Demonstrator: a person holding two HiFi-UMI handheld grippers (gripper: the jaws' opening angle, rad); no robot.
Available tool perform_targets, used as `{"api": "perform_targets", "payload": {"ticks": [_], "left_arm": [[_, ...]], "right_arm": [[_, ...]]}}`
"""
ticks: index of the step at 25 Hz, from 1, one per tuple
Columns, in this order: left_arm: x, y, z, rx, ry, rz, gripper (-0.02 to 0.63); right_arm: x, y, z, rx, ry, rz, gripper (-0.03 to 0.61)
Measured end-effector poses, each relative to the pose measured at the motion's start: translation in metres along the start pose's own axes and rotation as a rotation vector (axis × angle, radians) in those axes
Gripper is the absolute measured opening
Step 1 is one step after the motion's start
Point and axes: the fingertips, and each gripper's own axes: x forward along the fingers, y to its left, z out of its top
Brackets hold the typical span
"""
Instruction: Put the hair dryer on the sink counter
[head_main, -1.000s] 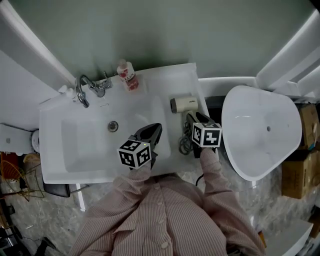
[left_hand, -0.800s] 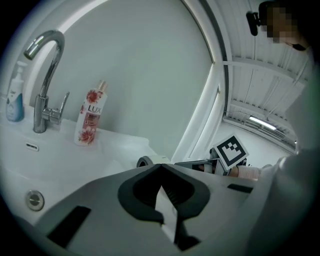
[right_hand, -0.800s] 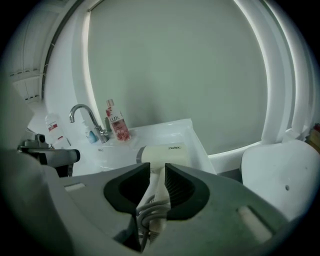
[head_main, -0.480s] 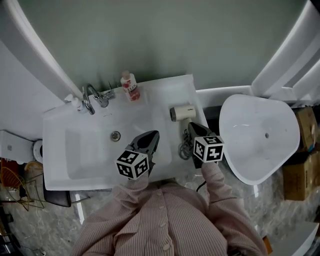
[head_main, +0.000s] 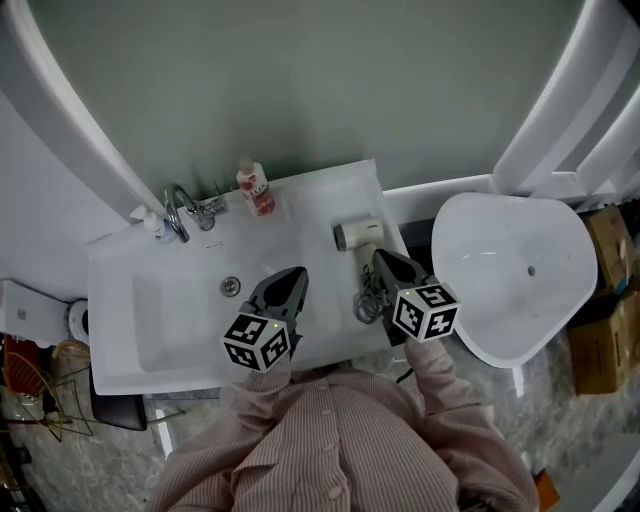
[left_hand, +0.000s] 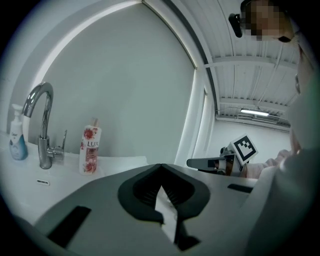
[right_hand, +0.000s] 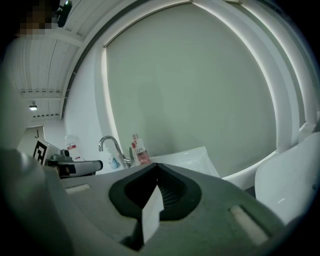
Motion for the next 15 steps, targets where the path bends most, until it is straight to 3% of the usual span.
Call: {"api": "perform_targets", "payload": {"ticks": [15], "left_arm": [[-0.029,0.015,0.043,0.046,-0.114,0.098,0.002]], "right_arm": [[-0.027,0.015,0.049,0.006,-0.135,0.064,0.006]]}}
